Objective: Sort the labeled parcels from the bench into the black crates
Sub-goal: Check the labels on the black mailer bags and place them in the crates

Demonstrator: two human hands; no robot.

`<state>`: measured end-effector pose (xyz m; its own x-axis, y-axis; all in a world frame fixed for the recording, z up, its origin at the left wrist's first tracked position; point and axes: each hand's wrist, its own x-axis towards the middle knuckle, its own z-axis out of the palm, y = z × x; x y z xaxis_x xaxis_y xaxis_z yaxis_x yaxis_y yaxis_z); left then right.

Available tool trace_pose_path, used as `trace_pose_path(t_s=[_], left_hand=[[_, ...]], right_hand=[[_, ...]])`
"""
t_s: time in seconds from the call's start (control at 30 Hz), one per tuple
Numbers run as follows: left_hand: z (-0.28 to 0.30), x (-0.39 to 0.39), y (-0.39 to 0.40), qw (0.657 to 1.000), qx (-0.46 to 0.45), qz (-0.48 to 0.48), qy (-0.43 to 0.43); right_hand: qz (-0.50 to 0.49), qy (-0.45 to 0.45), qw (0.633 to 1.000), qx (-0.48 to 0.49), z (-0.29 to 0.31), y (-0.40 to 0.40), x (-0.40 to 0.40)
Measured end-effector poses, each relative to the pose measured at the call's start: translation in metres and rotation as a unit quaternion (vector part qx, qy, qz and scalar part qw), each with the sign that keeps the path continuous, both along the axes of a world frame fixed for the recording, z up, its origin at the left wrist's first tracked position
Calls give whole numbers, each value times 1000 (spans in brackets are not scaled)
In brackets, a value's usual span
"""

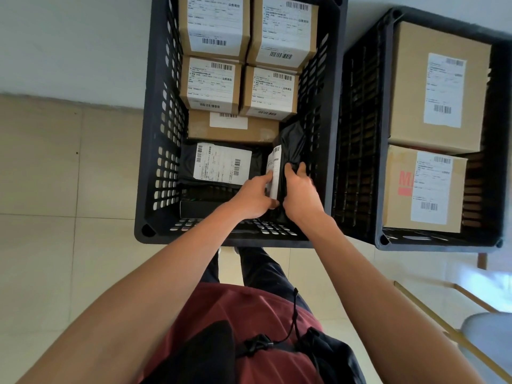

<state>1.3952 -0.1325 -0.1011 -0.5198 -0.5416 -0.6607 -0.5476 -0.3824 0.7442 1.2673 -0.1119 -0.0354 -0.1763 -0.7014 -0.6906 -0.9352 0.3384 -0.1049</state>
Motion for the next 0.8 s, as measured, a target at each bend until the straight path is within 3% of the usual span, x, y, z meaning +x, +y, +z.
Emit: trace_pose_path(t_s=[0.27, 0.8], left_hand=[[-12, -2, 7, 998, -42, -26, -32], [-36, -15, 1, 987, -65, -82, -121]], right_hand=[[42, 23, 998, 33, -19, 11, 2], [20, 17, 998, 62, -44, 1, 2]])
